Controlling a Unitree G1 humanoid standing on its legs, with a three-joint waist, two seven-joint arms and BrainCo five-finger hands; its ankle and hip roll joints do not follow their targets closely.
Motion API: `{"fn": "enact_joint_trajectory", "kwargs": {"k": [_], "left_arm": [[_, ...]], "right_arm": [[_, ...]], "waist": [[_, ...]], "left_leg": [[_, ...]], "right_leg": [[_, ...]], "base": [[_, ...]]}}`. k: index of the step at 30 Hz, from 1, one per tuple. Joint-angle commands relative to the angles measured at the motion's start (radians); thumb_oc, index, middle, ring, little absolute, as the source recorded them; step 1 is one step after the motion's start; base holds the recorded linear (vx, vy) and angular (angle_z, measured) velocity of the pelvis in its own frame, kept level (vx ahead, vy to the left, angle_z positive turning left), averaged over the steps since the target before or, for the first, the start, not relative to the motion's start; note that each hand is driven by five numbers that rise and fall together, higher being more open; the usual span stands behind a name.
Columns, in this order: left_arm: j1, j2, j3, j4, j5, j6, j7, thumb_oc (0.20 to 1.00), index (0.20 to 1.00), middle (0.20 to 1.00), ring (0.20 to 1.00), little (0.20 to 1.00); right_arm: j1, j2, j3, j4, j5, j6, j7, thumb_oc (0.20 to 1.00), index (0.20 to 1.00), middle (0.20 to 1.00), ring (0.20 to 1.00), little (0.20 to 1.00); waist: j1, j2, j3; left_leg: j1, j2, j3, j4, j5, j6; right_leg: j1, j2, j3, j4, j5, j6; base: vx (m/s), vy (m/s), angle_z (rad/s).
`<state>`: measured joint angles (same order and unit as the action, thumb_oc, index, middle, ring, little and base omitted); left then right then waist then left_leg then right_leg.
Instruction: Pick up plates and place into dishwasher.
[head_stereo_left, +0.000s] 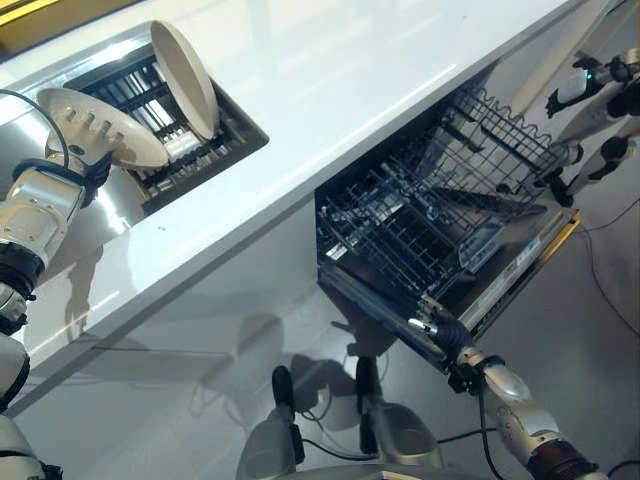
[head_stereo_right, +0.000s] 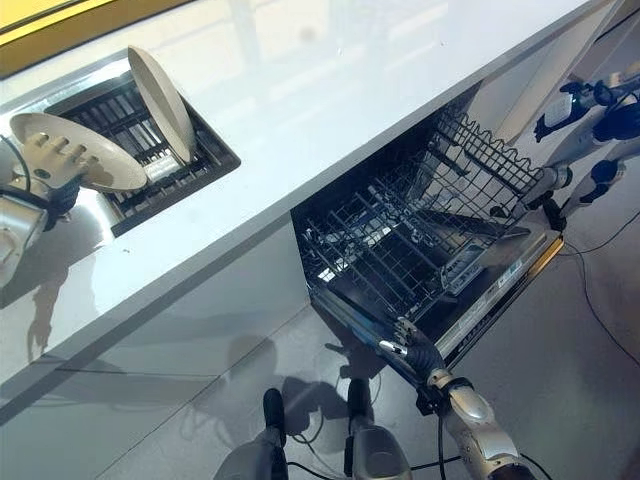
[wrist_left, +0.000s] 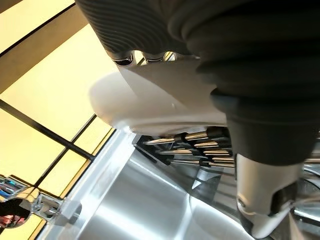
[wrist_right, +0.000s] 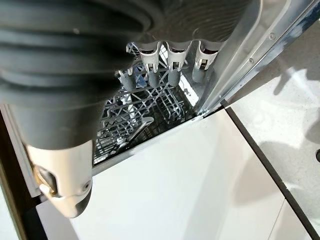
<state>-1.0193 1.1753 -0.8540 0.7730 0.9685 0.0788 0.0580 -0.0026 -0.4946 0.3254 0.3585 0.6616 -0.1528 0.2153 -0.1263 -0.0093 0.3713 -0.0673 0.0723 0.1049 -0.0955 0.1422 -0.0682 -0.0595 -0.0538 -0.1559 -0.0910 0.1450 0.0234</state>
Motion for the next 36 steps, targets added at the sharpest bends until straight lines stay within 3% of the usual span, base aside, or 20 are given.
{"fn": "enact_joint_trajectory", "kwargs": {"k": [1, 2, 6, 12, 19, 27, 31, 36], "left_arm": [[-0.168, 0.008, -0.023, 0.072, 0.014, 0.069, -0.009, 0.586, 0.586, 0.586, 0.586, 0.586], [-0.176, 0.007, -0.029, 0.073, 0.001, 0.061, 0.0, 0.2, 0.2, 0.2, 0.2, 0.2], [-0.187, 0.005, -0.035, 0.059, -0.01, 0.078, -0.012, 0.2, 0.2, 0.2, 0.2, 0.2], [-0.159, 0.008, -0.013, 0.017, -0.002, 0.093, 0.048, 0.2, 0.2, 0.2, 0.2, 0.2], [-0.119, 0.013, 0.023, -0.068, -0.103, 0.101, 0.116, 0.2, 0.2, 0.2, 0.2, 0.2], [0.036, -0.04, 0.156, -0.256, -0.228, 0.15, 0.146, 0.2, 0.2, 0.2, 0.2, 0.2], [0.129, -0.07, 0.248, -0.341, -0.303, 0.105, 0.201, 0.2, 0.2, 0.2, 0.2, 0.2], [0.242, -0.133, 0.376, -0.517, -0.324, 0.014, 0.256, 0.2, 0.2, 0.2, 0.2, 0.2]], "right_arm": [[-0.054, -0.032, -0.032, -0.04, 0.046, -0.077, -0.007, 1.0, 1.0, 1.0, 1.0, 1.0], [-0.054, -0.032, -0.033, -0.042, 0.047, -0.078, -0.009, 1.0, 1.0, 1.0, 1.0, 1.0], [-0.054, -0.027, -0.042, -0.049, 0.044, -0.085, -0.016, 1.0, 1.0, 1.0, 1.0, 1.0], [-0.038, -0.015, -0.049, -0.052, 0.037, -0.103, -0.012, 1.0, 1.0, 1.0, 1.0, 1.0], [-0.011, 0.002, -0.068, -0.1, 0.038, -0.155, 0.001, 1.0, 1.0, 1.0, 1.0, 1.0], [-0.021, 0.004, -0.073, -0.254, -0.069, -0.239, -0.008, 1.0, 1.0, 1.0, 1.0, 1.0], [-0.05, -0.028, -0.087, -0.357, -0.143, -0.294, -0.016, 1.0, 1.0, 1.0, 1.0, 1.0], [-0.158, -0.088, -0.138, -0.488, -0.306, -0.37, -0.132, 1.0, 1.0, 1.0, 1.0, 1.0]], "waist": [[-0.003, -0.015, 0.031], [-0.004, -0.016, 0.032], [-0.003, -0.016, 0.03], [-0.003, -0.005, 0.005], [-0.004, 0.016, -0.053], [0.011, 0.047, -0.145], [0.026, 0.054, -0.177], [0.063, 0.055, -0.212]], "left_leg": [[-0.012, -0.035, 0.026, 0.008, -0.12, 0.012], [-0.014, -0.035, 0.025, 0.008, -0.121, 0.012], [-0.015, -0.037, 0.021, 0.008, -0.123, 0.012], [0.0, -0.04, 0.02, 0.008, -0.13, 0.013], [0.044, -0.042, 0.018, 0.008, -0.142, 0.012], [0.112, -0.038, 0.013, 0.008, -0.16, 0.011], [0.144, -0.037, 0.007, 0.008, -0.169, 0.012], [0.177, -0.04, -0.012, 0.012, -0.187, 0.015]], "right_leg": [[-0.062, -0.038, 0.046, 0.018, -0.063, 0.116], [-0.064, -0.037, 0.047, 0.017, -0.062, 0.117], [-0.067, -0.038, 0.04, 0.018, -0.061, 0.118], [-0.052, -0.042, 0.032, 0.015, -0.064, 0.12], [-0.004, -0.045, 0.02, 0.014, -0.079, 0.116], [0.073, -0.054, 0.007, 0.013, -0.109, 0.115], [0.109, -0.057, 0.005, 0.014, -0.122, 0.115], [0.15, -0.062, 0.001, 0.015, -0.138, 0.114]], "base": [[-0.05, -0.011, -0.01], [-0.03, -0.014, 0.0], [0.0, 0.0, 0.0], [0.0, -0.012, -0.01], [0.03, -0.044, 0.02], [0.06, -0.044, 0.01], [0.08, -0.059, -0.03], [0.04, -0.056, 0.04]]}}
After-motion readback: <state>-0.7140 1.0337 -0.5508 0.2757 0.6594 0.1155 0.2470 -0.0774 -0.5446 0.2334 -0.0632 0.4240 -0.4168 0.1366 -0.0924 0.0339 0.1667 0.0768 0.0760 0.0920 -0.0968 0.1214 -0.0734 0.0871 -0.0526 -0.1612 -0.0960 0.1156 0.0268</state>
